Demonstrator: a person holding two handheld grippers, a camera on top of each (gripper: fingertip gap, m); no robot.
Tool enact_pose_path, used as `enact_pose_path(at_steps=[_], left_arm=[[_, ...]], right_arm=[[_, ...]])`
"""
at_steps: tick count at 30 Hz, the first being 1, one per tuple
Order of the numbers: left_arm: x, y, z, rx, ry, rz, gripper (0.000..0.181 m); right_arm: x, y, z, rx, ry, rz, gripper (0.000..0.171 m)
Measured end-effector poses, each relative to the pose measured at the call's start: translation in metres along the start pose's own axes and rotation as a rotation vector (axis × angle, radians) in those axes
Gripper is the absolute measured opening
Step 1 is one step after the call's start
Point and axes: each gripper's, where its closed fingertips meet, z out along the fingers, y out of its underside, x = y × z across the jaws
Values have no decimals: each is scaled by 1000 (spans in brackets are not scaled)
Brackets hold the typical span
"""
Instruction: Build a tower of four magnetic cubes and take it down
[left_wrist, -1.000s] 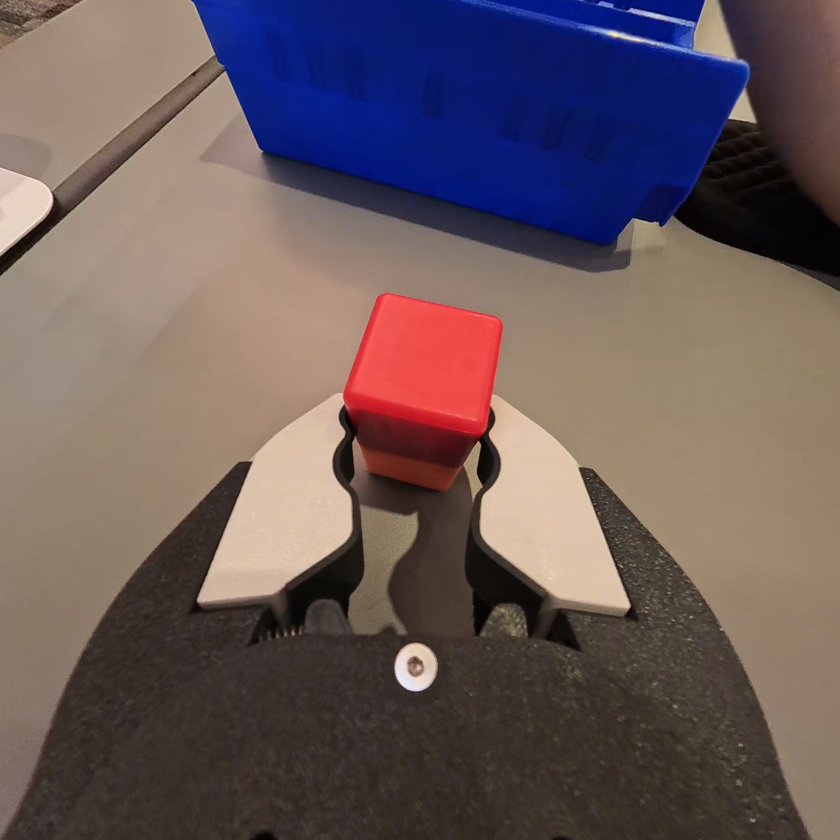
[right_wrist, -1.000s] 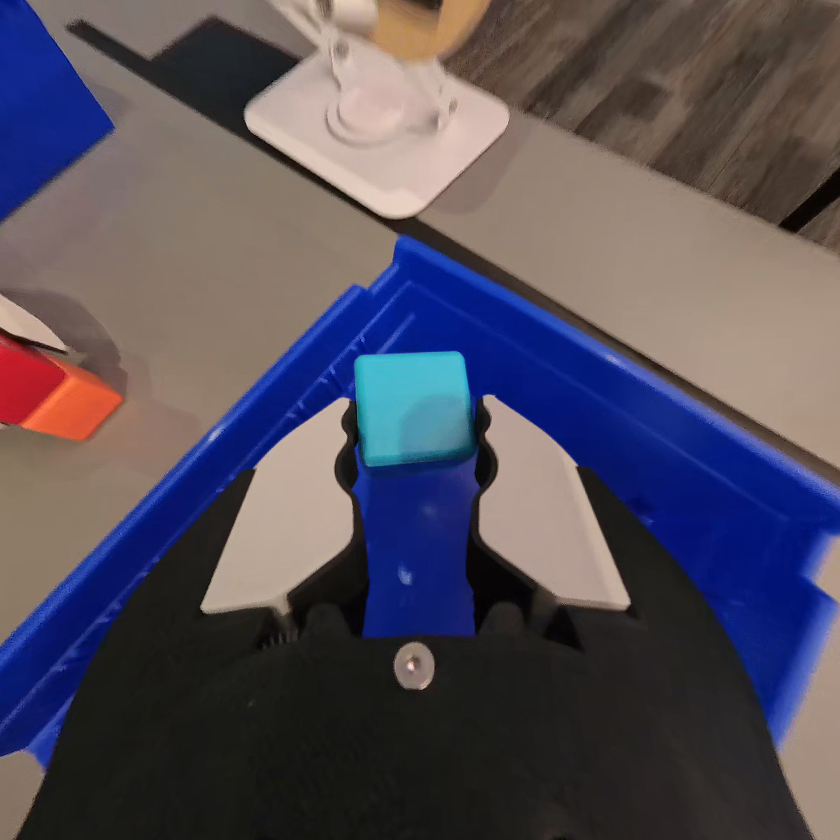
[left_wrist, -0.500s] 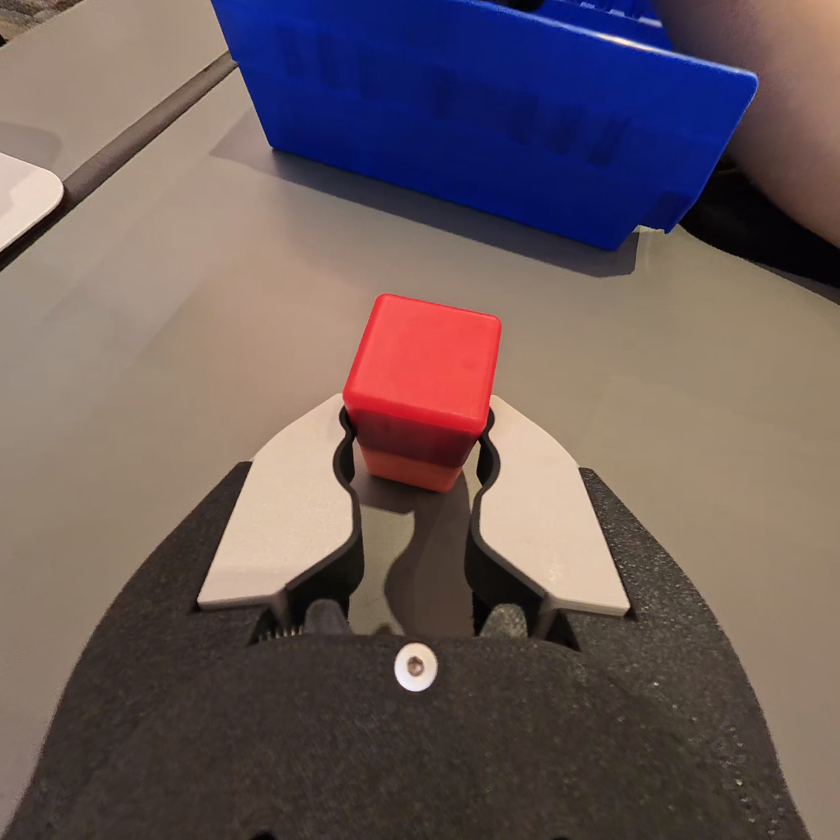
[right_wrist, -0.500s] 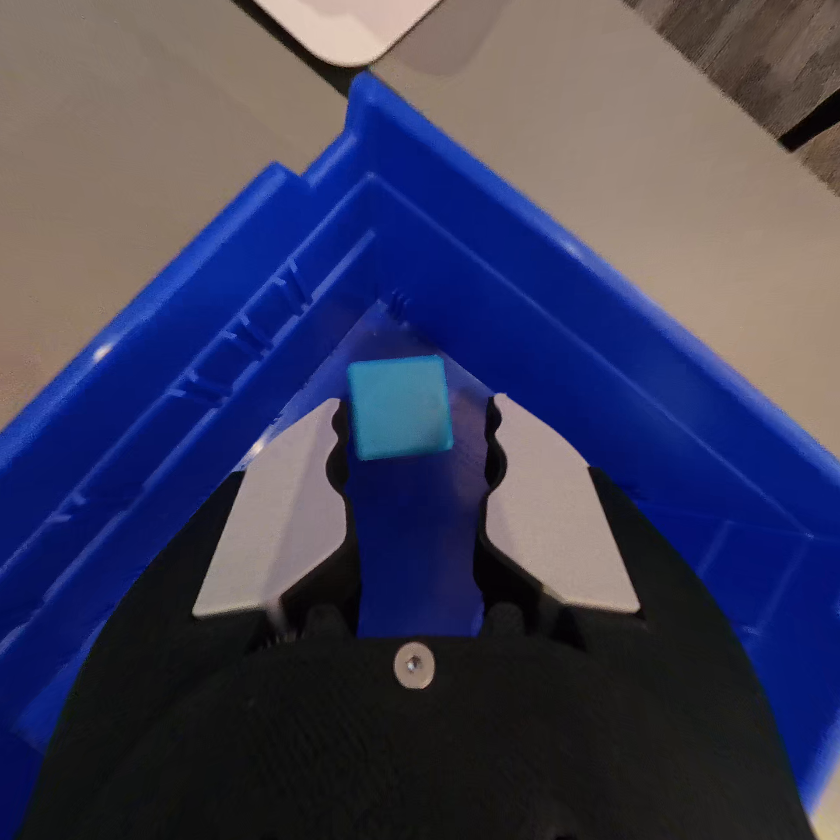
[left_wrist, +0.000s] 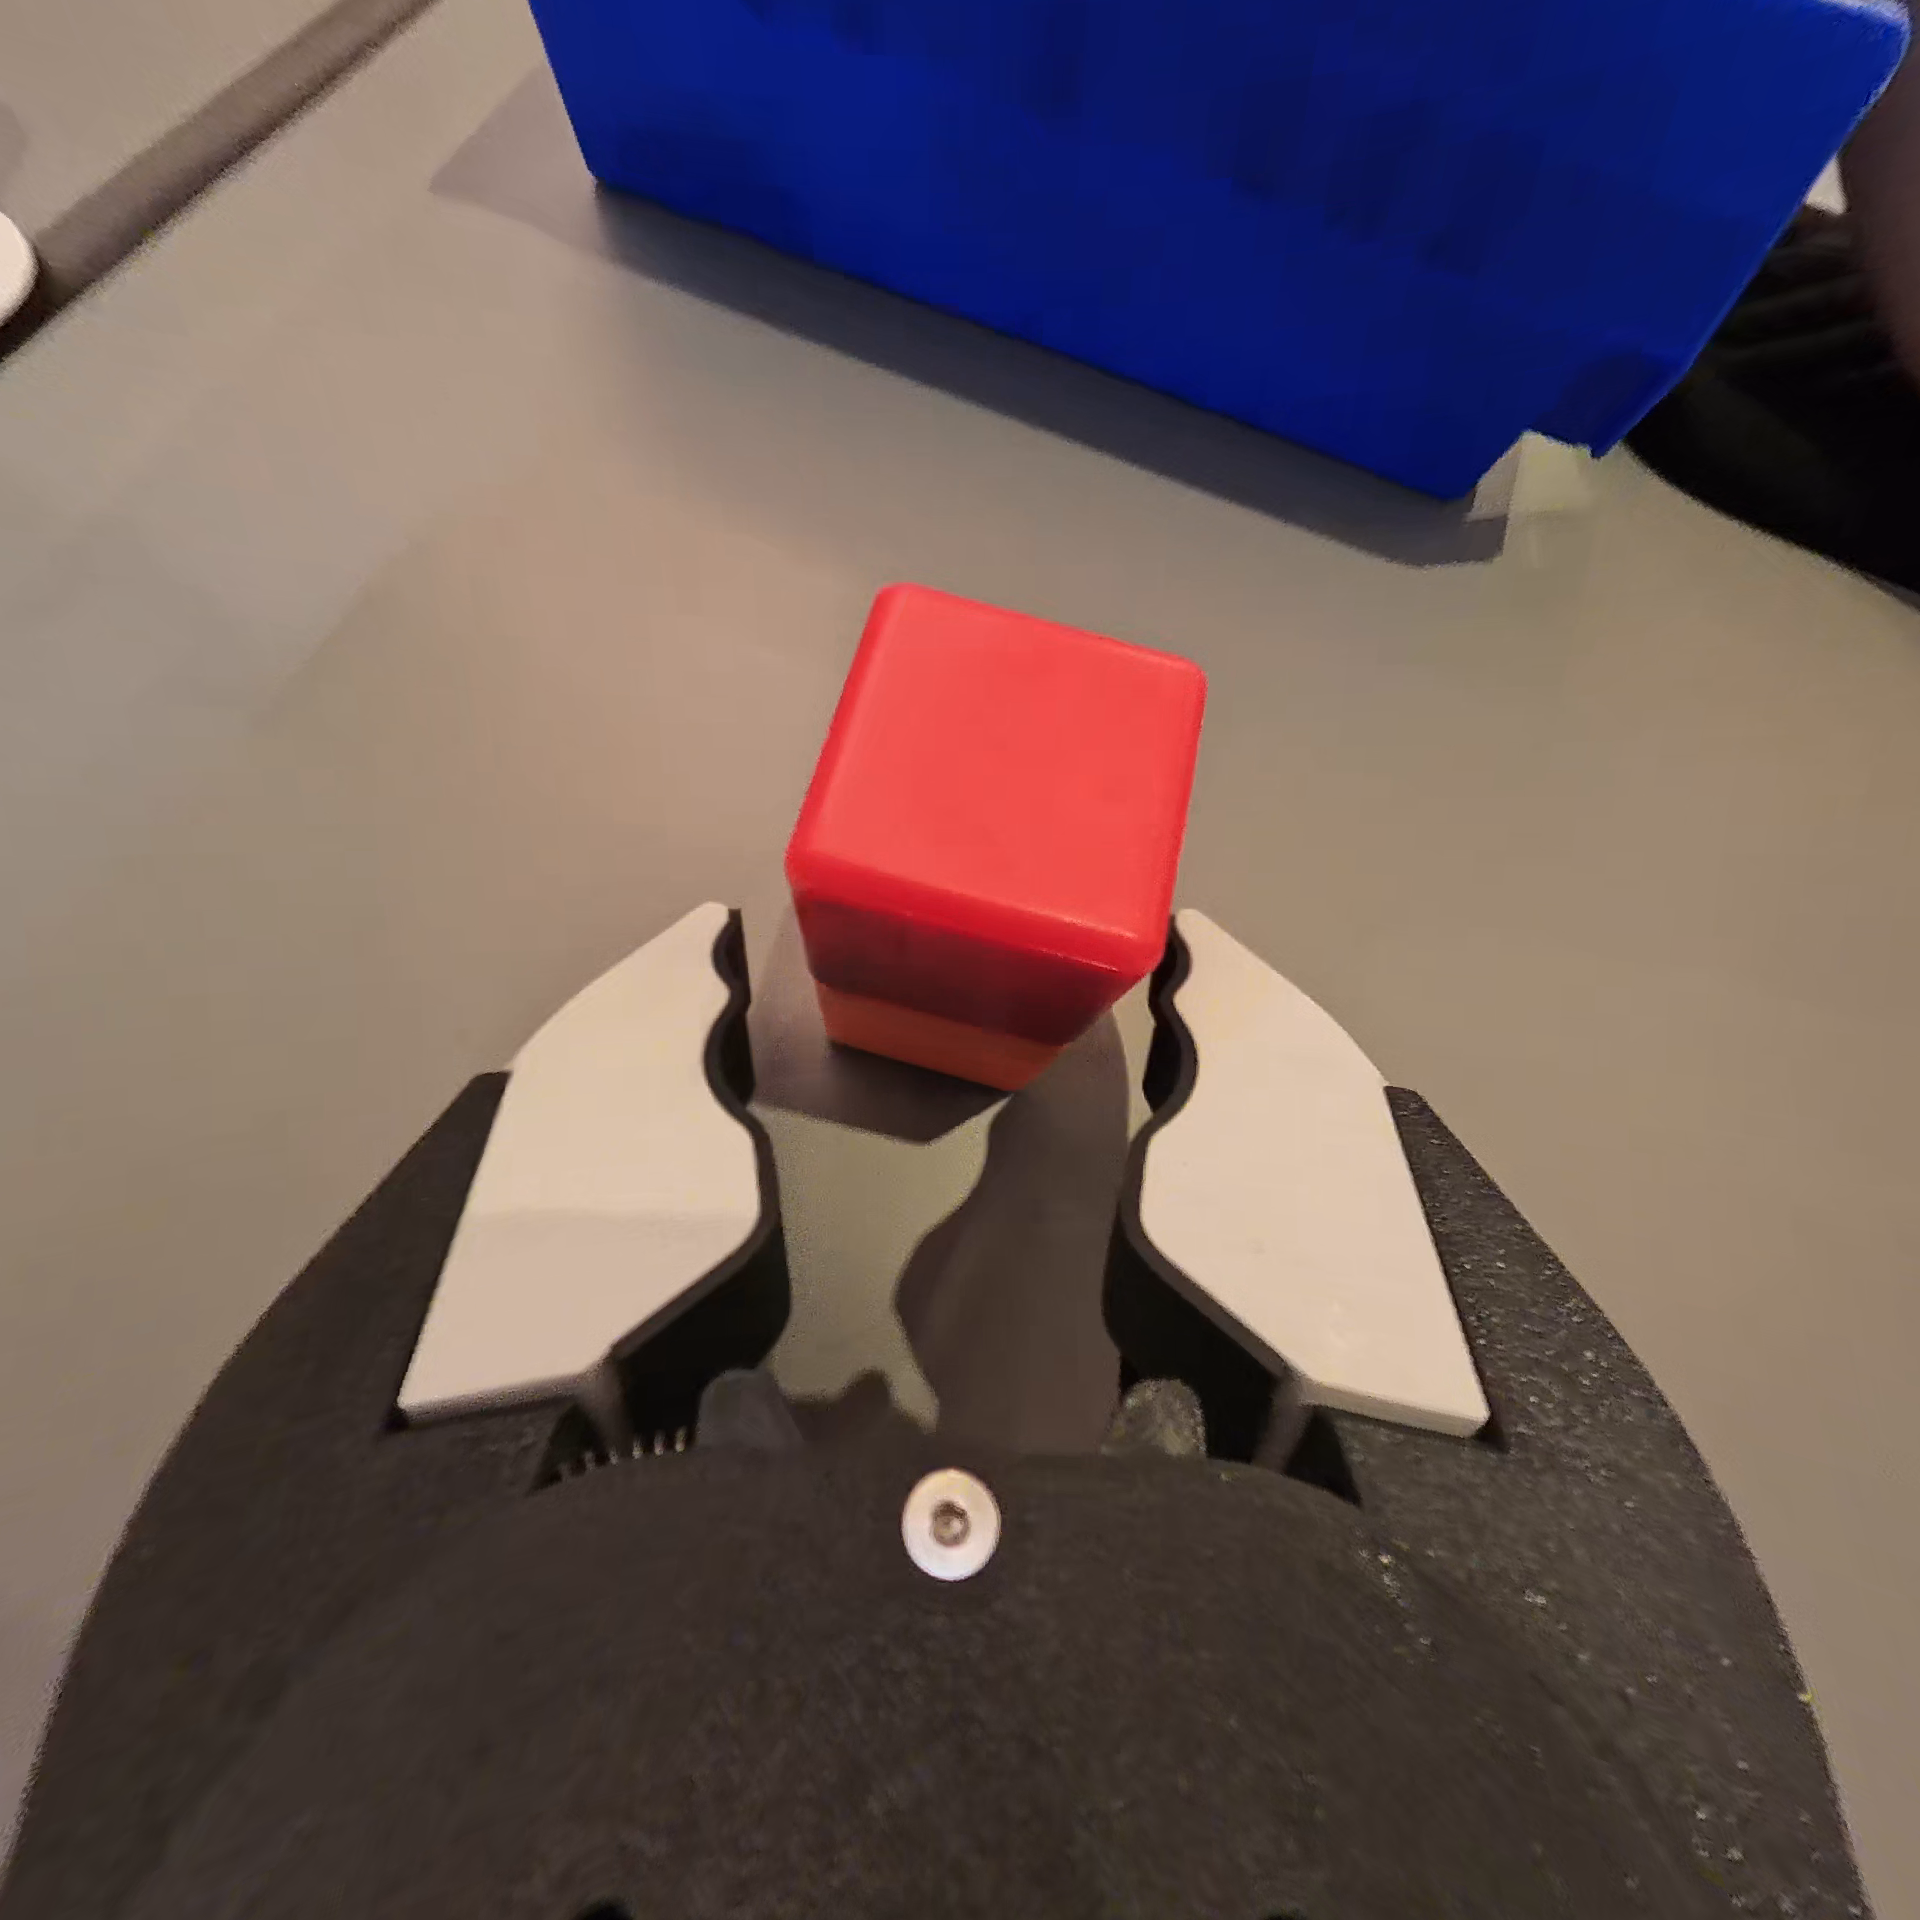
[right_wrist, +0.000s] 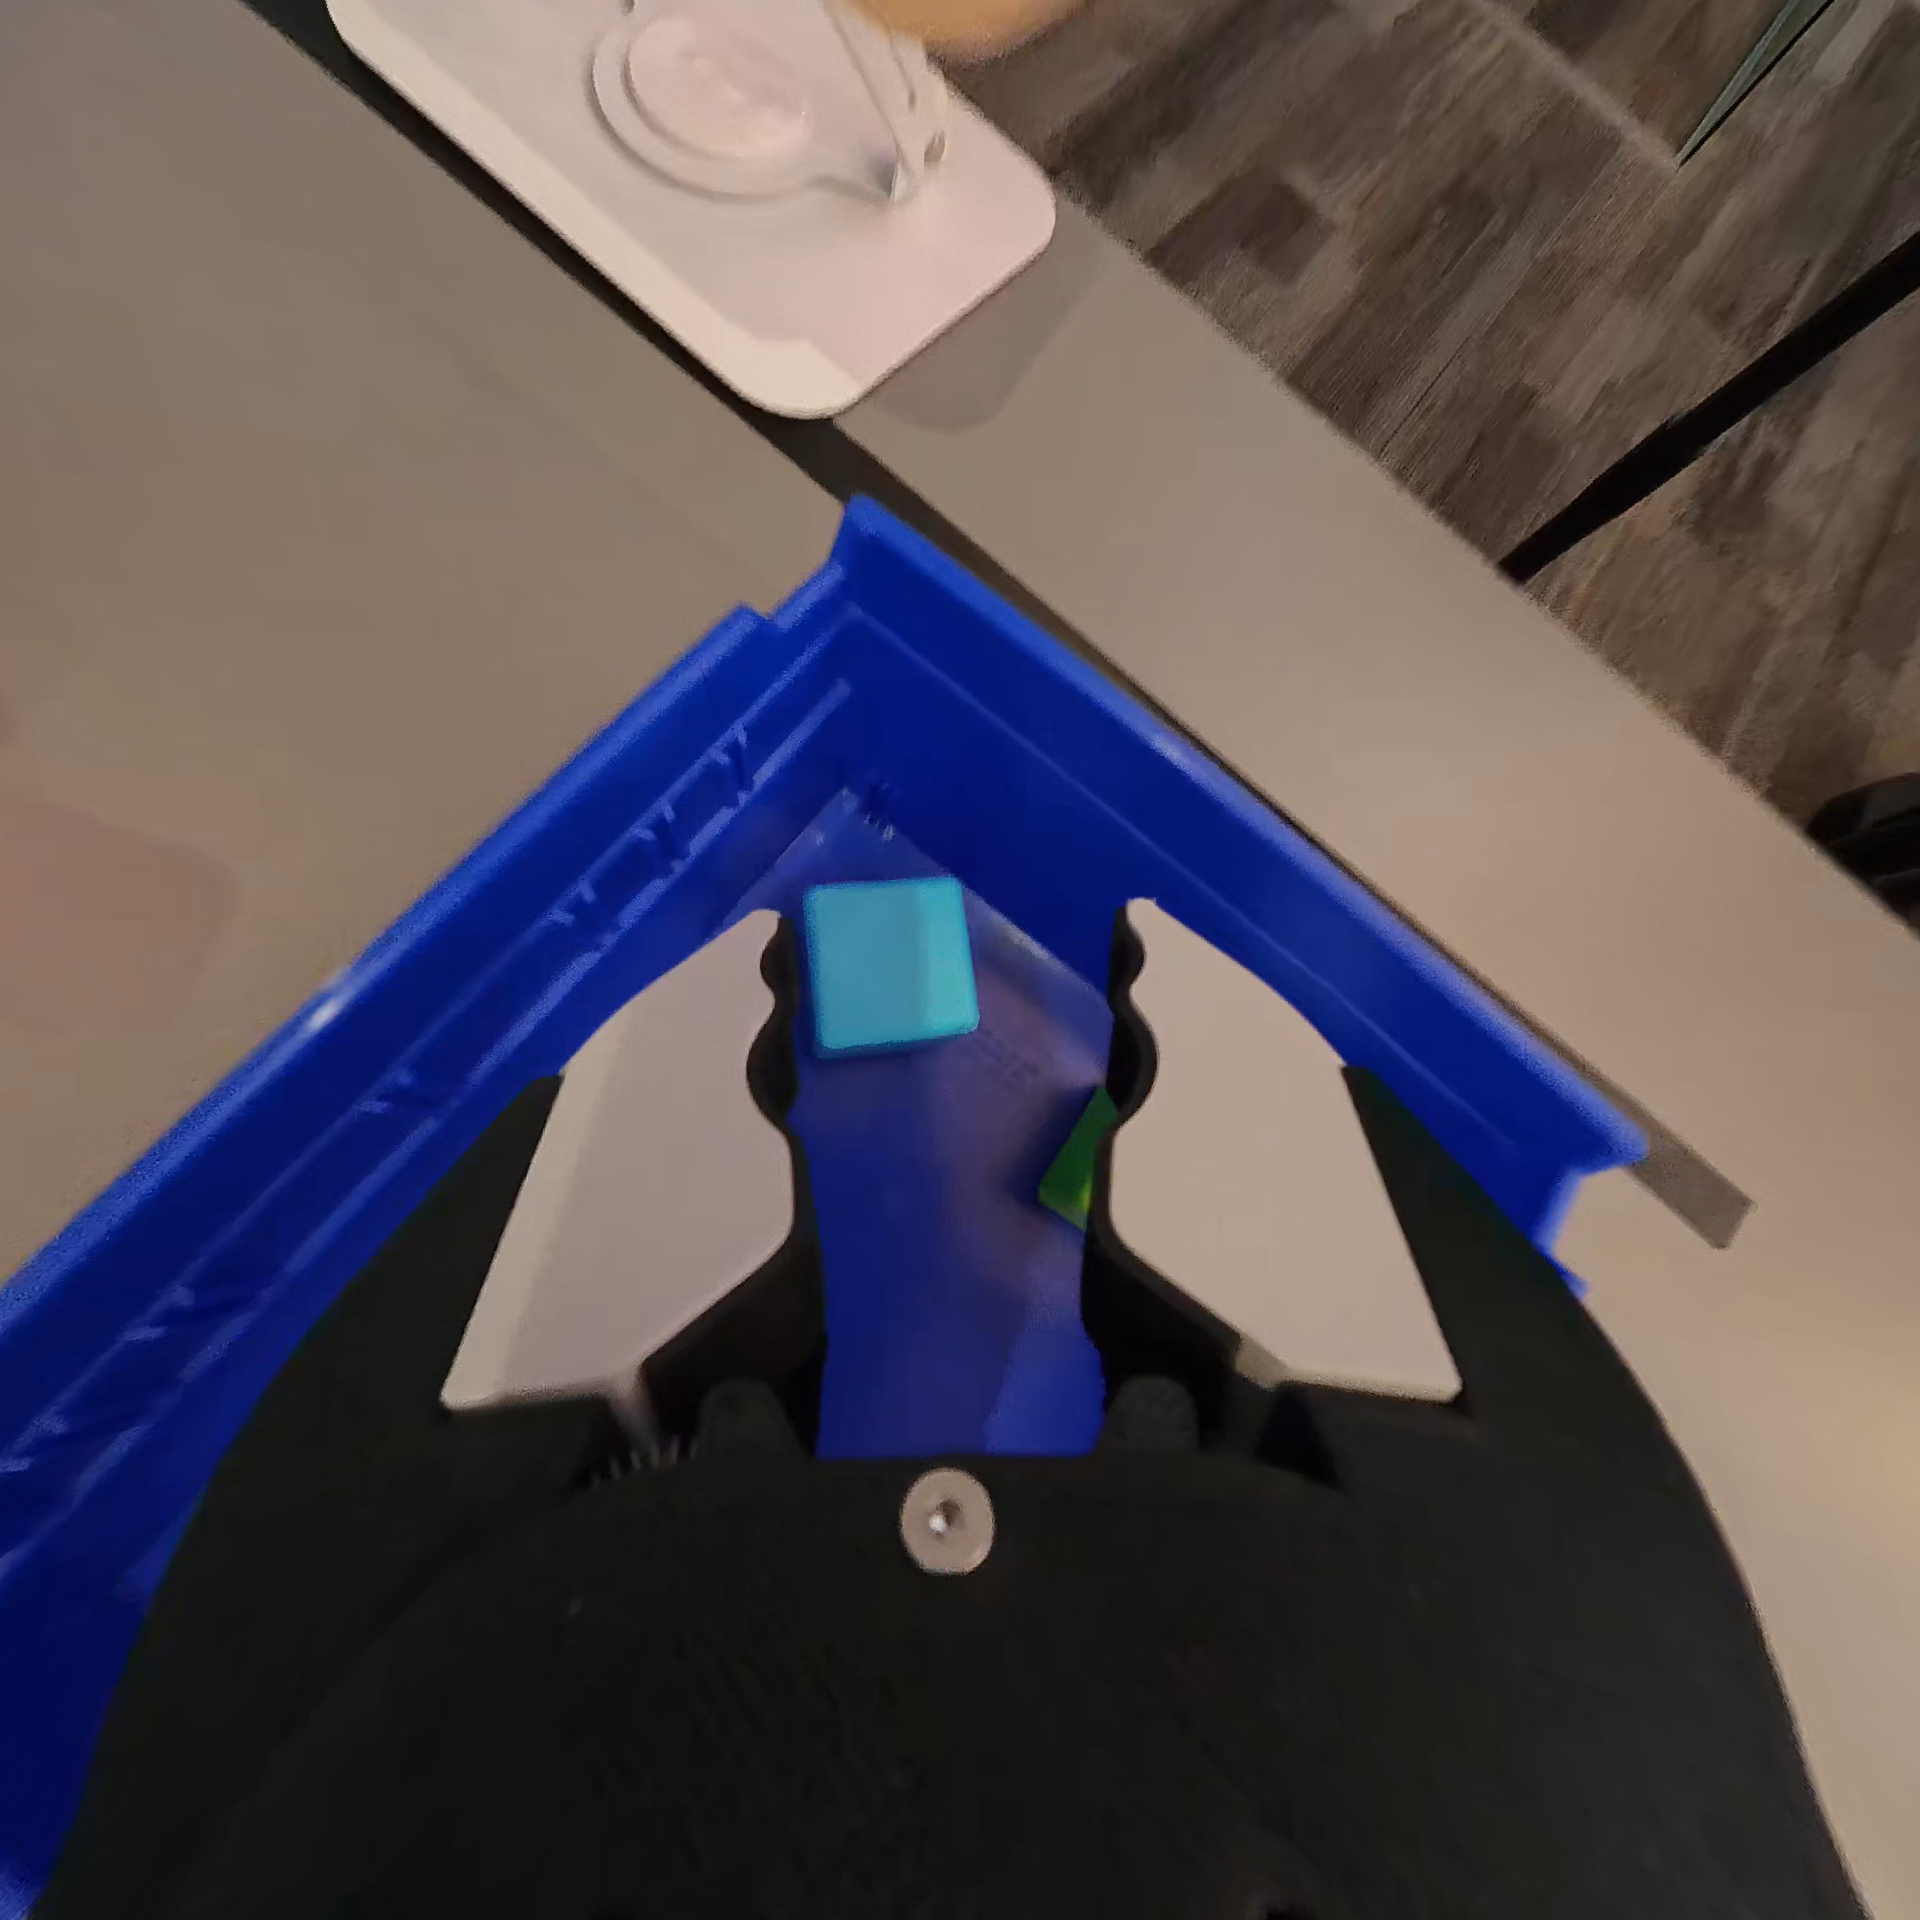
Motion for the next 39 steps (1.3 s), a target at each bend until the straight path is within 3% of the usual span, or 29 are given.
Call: enact_pose_path(at_steps=[5,8,11,13,19,26,27,39], left_arm=[[-4,7,5,-44,-46,24,70],[-6,17,10,-86,-50,21,66],[-8,19,12,-90,-82,60,52],[-7,18,13,-88,-76,63,52],[-7,18,13,-76,-59,76,51],[-5,18,13,-77,-38,91,51],[-4,18,13,-78,-35,92,52],[-1,19,14,-93,-26,114,51]], right_arm=[[-10,-55,-54,173,107,-98,58],[-44,-91,-82,290,101,-199,58],[-126,-107,-89,370,-220,-334,57],[-176,-102,-83,356,-440,-413,60],[-247,-74,-28,157,-633,-531,60],[-276,-46,7,-4,-681,-571,58],[-276,-45,11,-20,-667,-577,48],[-274,-51,4,-21,-745,-459,47]])
